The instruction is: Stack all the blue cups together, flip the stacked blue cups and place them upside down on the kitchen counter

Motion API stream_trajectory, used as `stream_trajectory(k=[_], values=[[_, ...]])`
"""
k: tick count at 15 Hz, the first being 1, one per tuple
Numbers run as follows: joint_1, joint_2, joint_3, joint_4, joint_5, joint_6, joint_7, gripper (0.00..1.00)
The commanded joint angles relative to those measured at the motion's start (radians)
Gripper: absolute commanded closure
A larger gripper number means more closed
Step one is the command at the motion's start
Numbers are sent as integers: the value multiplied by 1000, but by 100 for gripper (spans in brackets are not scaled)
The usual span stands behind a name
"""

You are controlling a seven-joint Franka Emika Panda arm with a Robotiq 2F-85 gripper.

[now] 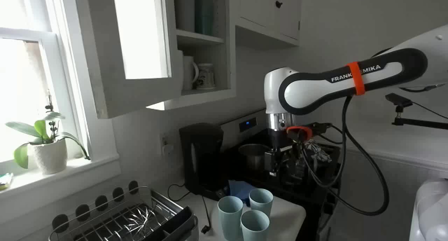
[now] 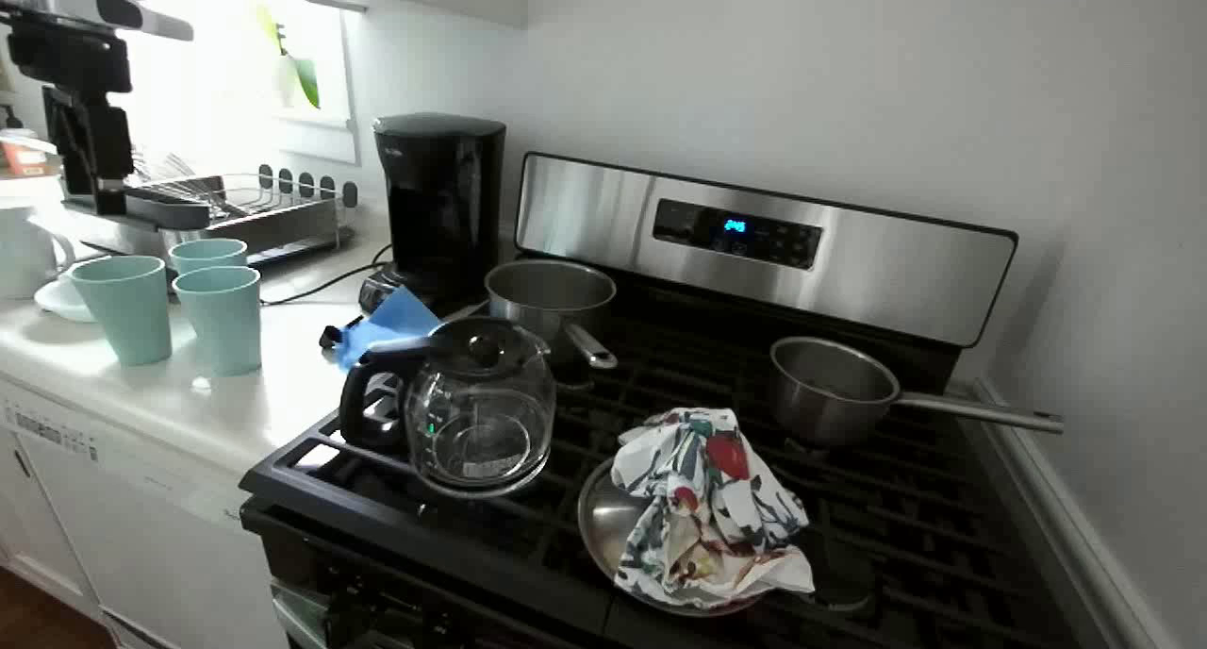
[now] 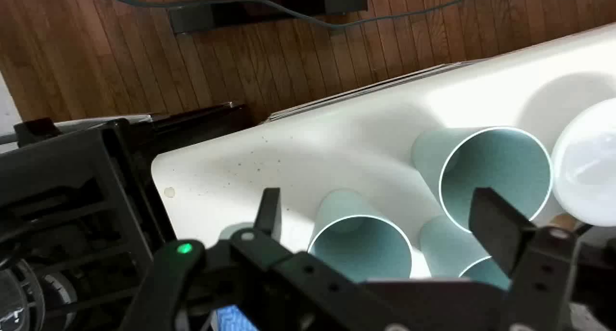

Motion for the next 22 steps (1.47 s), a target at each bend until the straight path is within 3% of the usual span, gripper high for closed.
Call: stream_trajectory(k=[1,6,13,22], values=[[4,1,-4,2,-2,-2,1,0],[-5,11,-11,-25,-20,39,-16,0],[-8,23,-44,-162,-33,349,-78,0],[-32,126,-89,-261,-6,605,-58,0]])
